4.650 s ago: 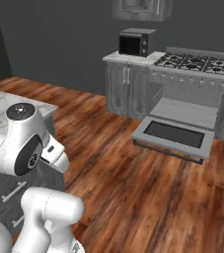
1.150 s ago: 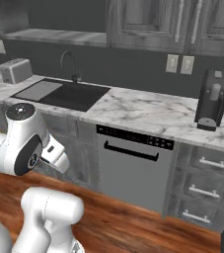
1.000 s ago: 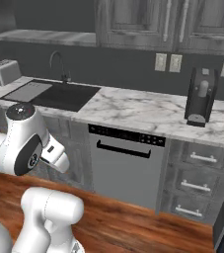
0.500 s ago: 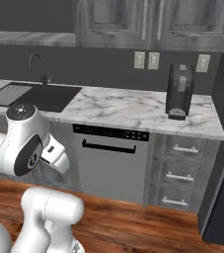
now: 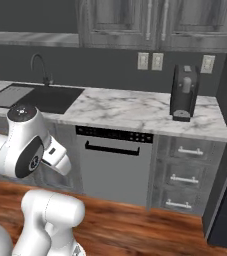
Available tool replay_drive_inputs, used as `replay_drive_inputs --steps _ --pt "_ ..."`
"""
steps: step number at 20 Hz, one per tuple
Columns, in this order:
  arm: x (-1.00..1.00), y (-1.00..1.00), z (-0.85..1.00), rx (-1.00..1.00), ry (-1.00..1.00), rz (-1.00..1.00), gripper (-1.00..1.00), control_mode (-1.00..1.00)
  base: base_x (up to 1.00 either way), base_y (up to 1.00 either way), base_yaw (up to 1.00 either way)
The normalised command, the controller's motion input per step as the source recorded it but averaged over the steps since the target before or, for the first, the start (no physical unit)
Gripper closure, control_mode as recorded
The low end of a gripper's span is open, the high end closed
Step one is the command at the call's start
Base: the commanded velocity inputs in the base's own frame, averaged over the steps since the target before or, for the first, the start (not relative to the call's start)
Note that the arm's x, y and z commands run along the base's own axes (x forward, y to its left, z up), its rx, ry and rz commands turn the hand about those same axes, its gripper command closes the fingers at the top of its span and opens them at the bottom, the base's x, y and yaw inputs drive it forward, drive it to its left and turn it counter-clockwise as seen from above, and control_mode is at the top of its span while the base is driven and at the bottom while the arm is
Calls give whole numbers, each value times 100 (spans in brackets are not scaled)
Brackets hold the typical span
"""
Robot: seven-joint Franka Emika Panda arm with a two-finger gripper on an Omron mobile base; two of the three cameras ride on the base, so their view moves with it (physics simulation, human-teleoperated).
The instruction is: Move the bowls from the cabinet to the plates on the dining table.
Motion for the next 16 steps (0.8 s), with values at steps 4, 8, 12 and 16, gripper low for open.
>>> replay_drive_inputs --steps 4,8,12,16 --pt "0 0 0 0 0 0 -100 100 0 50 0" --pt "0 0 0 0 0 0 -100 100 2 60 0" --pt "0 0 0 0 0 0 -100 100 5 66 0" --pt "0 0 0 0 0 0 -100 100 6 68 0"
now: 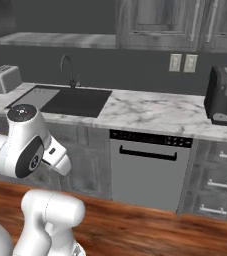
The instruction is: Move the bowls from the cabinet to the plates on the dining table.
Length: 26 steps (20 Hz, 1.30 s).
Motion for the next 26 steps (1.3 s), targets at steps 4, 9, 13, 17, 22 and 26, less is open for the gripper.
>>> replay_drive_inputs --steps 4,9,13,17,22,26 --pt "0 0 0 0 0 0 -100 100 7 68 0" --pt "0 0 0 0 0 0 -100 100 7 69 0" --pt "0 0 0 0 0 0 -100 100 8 69 0" --pt "0 0 0 0 0 0 -100 100 8 66 0" --pt "0 0 0 0 0 0 -100 100 9 59 0" --pt "0 0 0 0 0 0 -100 100 9 59 0"
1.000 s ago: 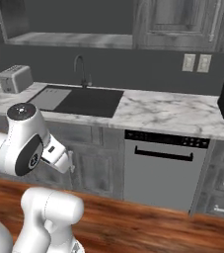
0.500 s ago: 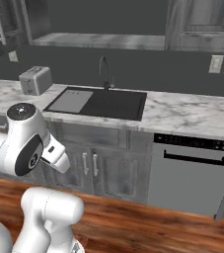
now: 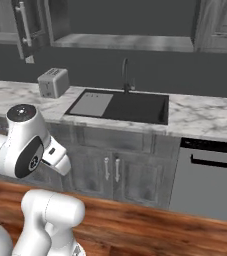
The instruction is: Move the bowls from the cabinet to the plates on the dining table.
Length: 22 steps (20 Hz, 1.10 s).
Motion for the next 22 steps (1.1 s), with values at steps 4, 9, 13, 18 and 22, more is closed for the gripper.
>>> replay_drive_inputs --steps 4,9,13,18,22 --pt "0 0 0 0 0 0 -100 100 10 69 0" --pt "0 0 0 0 0 0 -100 100 11 74 0" --pt "0 0 0 0 0 0 -100 100 12 75 0" --pt "0 0 0 0 0 0 -100 100 12 74 0" --pt "0 0 0 0 0 0 -100 100 11 73 0"
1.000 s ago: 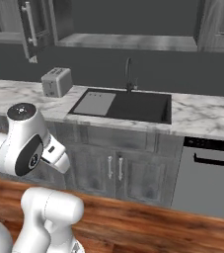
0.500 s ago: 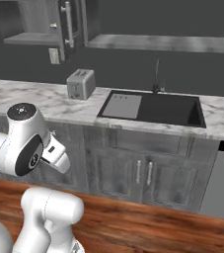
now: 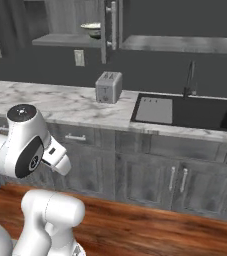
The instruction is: Move the bowls from the cabinet to the plates on the dining table.
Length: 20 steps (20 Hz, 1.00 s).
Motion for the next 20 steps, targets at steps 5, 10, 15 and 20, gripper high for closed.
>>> replay_drive_inputs --steps 5,10,15,20 --pt "0 0 0 0 0 0 -100 100 12 74 0" --pt "0 0 0 0 0 0 -100 100 12 71 0" --pt "0 0 0 0 0 0 -100 100 6 24 0" --pt "0 0 0 0 0 0 -100 100 0 0 0"
